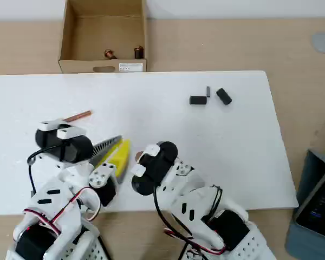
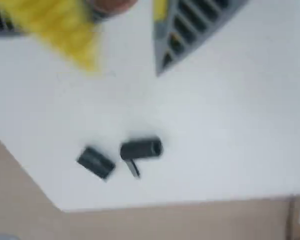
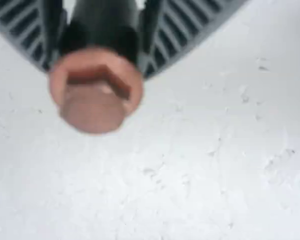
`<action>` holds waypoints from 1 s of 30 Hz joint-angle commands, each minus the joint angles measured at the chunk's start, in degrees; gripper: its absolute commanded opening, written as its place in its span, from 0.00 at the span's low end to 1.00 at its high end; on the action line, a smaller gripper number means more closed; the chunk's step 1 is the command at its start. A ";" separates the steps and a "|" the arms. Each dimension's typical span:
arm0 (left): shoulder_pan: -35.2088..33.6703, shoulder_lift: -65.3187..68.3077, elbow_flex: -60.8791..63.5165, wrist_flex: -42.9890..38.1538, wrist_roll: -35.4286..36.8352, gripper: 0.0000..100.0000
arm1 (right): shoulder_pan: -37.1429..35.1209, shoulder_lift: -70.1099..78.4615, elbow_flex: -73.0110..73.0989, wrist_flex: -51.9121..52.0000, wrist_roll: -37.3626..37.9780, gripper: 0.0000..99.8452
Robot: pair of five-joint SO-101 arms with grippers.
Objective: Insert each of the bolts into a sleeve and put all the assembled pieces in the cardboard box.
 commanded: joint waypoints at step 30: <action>-39.65 -0.22 30.33 -10.11 -13.36 0.00 | 18.77 51.74 -47.52 2.29 -2.90 0.01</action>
